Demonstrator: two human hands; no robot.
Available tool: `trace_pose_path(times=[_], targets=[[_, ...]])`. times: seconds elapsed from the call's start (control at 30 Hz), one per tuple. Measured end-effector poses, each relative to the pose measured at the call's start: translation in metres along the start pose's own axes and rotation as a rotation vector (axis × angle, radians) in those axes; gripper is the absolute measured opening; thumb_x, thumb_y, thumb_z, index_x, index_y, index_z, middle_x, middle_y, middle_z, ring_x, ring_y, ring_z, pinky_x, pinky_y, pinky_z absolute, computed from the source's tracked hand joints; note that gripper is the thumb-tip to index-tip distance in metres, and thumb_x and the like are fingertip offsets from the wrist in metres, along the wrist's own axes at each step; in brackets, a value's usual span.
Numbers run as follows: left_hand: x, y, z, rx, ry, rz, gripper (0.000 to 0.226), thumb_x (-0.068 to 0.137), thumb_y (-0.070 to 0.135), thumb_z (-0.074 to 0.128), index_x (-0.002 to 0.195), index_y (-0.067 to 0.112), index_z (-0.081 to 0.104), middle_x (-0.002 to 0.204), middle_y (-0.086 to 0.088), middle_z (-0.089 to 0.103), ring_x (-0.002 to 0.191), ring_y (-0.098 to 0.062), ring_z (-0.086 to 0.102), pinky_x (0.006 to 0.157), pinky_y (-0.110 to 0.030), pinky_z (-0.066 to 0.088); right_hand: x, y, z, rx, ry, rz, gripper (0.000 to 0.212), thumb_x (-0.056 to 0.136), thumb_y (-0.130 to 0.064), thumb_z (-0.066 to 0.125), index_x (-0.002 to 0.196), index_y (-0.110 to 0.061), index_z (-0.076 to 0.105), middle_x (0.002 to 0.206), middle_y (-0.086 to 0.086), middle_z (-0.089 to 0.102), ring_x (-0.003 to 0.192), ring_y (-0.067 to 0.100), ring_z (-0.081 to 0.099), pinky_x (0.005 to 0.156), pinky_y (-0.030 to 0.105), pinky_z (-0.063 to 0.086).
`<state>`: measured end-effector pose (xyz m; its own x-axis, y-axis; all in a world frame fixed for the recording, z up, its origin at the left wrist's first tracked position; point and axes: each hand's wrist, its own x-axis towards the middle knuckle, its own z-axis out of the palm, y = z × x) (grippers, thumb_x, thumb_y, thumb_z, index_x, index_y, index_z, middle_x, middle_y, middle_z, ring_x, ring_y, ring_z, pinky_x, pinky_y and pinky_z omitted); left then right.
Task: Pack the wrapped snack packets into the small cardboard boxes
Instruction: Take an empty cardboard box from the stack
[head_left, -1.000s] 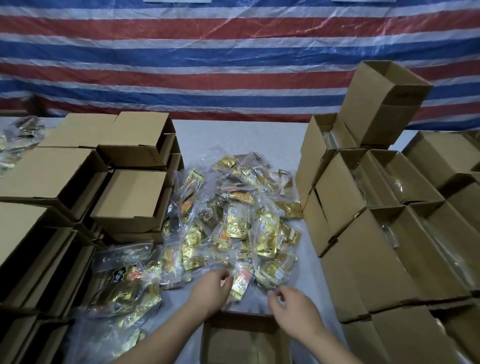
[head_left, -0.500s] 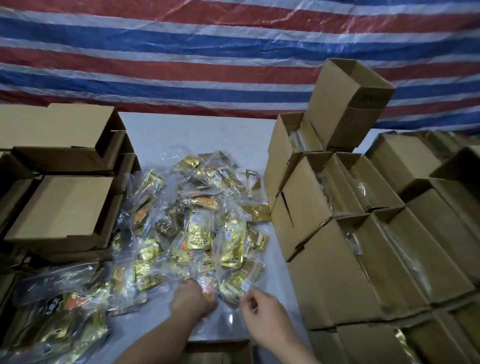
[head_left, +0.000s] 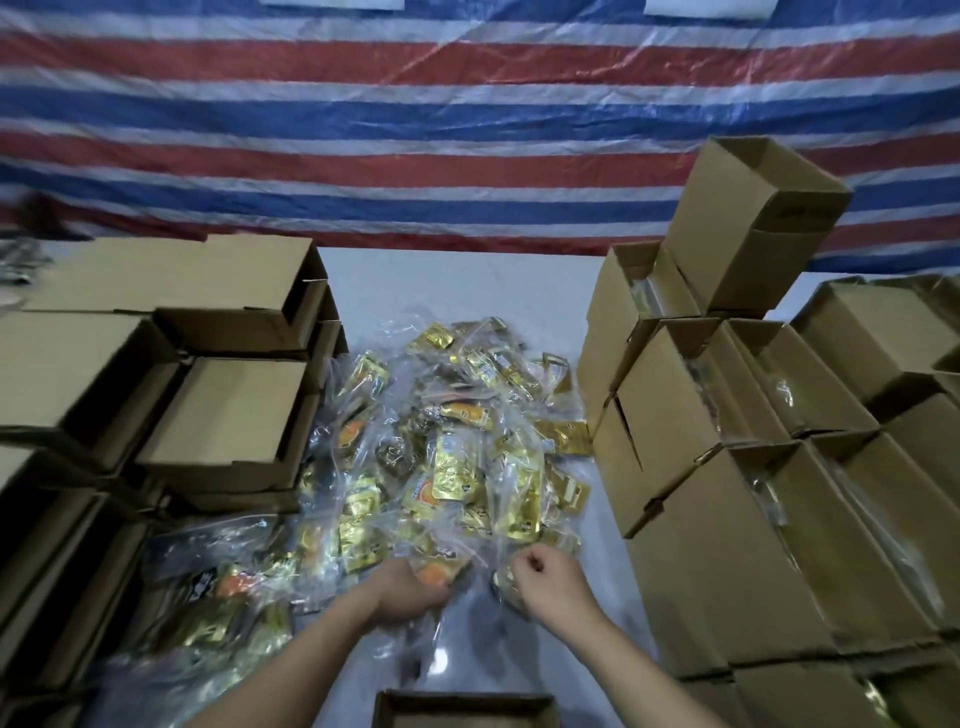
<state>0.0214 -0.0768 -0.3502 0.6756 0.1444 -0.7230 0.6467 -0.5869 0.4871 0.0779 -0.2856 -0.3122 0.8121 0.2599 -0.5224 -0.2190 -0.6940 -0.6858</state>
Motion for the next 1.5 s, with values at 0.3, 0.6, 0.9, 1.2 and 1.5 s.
trace_pose_path(times=[0.3, 0.6, 0.9, 1.2, 1.5], targets=[[-0.086, 0.019, -0.042, -0.232, 0.233, 0.232, 0.024, 0.075, 0.031, 0.071, 0.093, 0.019, 0.059, 0.075, 0.005, 0.068, 0.056, 0.002, 0.057, 0.048, -0.011, 0.043, -0.014, -0.053, 0.034, 0.460, -0.239, 0.247, 0.054, 0.094, -0.069, 0.041, 0.127, -0.029, 0.053, 0.122, 0.002, 0.057, 0.100, 0.020, 0.059, 0.084, 0.036, 0.051], [-0.125, 0.061, -0.046, -1.115, -0.135, 0.417, 0.022, 0.076, 0.018, 0.072, 0.095, 0.007, 0.073, 0.091, -0.015, 0.068, 0.079, -0.025, 0.065, 0.072, -0.036, 0.055, -0.028, -0.070, 0.006, 1.233, -0.428, 0.105, 0.078, 0.087, -0.072, 0.047, 0.121, -0.005, 0.070, 0.125, 0.024, 0.065, 0.111, 0.039, 0.066, 0.086, 0.047, 0.055], [-0.126, 0.067, -0.028, -0.765, 0.110, 0.406, 0.038, 0.080, 0.039, 0.066, 0.115, 0.024, 0.065, 0.107, -0.005, 0.071, 0.099, -0.021, 0.068, 0.091, -0.035, 0.055, -0.037, -0.076, 0.003, 1.064, -0.242, 0.047, 0.038, 0.099, -0.030, 0.054, 0.123, -0.002, 0.065, 0.114, 0.027, 0.069, 0.103, 0.044, 0.068, 0.086, 0.058, 0.055], [-0.138, 0.071, -0.017, -0.600, 0.266, 0.542, 0.042, 0.093, 0.029, 0.065, 0.132, 0.033, 0.053, 0.118, 0.015, 0.067, 0.111, -0.004, 0.062, 0.095, -0.027, 0.051, -0.053, -0.069, -0.014, 1.288, -0.507, -0.074, 0.060, 0.102, -0.046, 0.037, 0.138, -0.002, 0.054, 0.144, 0.027, 0.049, 0.135, 0.039, 0.047, 0.112, 0.051, 0.040], [-0.147, 0.072, -0.010, -0.812, -0.027, 0.426, 0.030, 0.099, 0.032, 0.058, 0.128, 0.025, 0.060, 0.121, -0.002, 0.070, 0.113, -0.017, 0.065, 0.099, -0.041, 0.052, -0.066, -0.072, 0.003, 1.105, -0.425, -0.035, 0.067, 0.081, -0.063, 0.050, 0.110, -0.008, 0.073, 0.103, 0.018, 0.072, 0.093, 0.031, 0.072, 0.081, 0.048, 0.059]])
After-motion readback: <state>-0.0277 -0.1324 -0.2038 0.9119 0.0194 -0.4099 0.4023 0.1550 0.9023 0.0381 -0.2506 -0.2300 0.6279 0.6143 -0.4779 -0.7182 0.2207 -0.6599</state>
